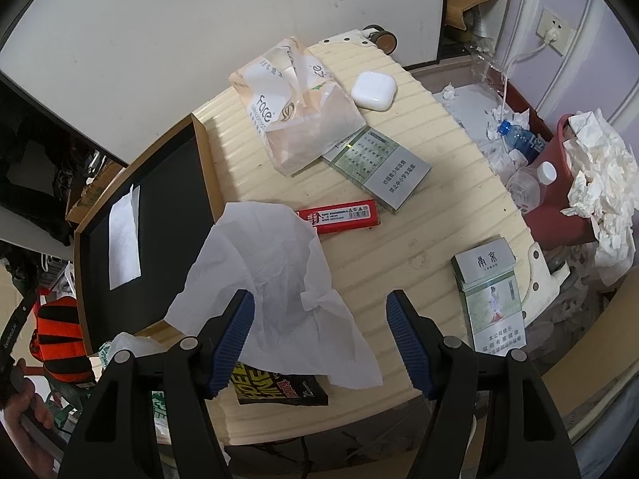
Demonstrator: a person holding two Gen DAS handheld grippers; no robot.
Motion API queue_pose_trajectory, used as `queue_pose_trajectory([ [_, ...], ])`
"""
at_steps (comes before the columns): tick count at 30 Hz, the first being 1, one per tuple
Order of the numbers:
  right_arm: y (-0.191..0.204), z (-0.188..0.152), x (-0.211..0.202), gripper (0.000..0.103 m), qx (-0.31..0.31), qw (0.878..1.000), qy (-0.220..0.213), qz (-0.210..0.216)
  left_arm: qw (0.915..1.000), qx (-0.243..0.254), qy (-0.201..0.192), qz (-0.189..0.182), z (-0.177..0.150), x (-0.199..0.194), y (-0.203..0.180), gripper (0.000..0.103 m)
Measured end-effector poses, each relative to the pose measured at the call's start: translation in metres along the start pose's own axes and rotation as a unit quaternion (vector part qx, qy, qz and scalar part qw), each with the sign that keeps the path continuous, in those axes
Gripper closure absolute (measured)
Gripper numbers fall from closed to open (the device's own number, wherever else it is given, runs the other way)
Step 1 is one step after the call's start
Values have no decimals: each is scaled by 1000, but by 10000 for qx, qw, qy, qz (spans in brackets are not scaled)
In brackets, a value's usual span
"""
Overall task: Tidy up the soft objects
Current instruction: 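Move the right gripper toward the crumpled white tissue on the table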
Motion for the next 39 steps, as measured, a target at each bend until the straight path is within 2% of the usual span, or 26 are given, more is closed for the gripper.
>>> queue_pose_trajectory([
  [3, 0, 0, 0, 36, -3, 10000, -7, -5, 9998, 141, 4, 156, 0, 1, -3, 23],
  [8, 0, 1, -1, 36, -27, 10000, -40, -49, 9996, 249, 42, 154, -1, 2, -7, 21],
  [11, -1, 1, -1, 36, -15, 10000, -33, -33, 9994, 275, 38, 190, -1, 1, -7, 12],
  [12, -1, 1, -1, 36, -18, 10000, -38, -40, 9994, 279, 32, 205, -2, 1, -7, 0],
  [19, -2, 2, -2, 36, 10, 10000, -63, -52, 9997, 244, 0, 79, 0, 0, -9, 0],
  [39, -2, 2, -2, 36, 23, 10000, -51, -62, 9997, 240, 73, 45, -3, 0, -11, 0],
])
Point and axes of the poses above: each gripper's, at about its wrist camera, not at the fingertips, and x roughly the way its jaws point, y to its left, z to its top, the point moved 7 cm from there along x, roughly the way its jaws point, and after that the axes turned 9 degrees about y, right-handed, at the moved point
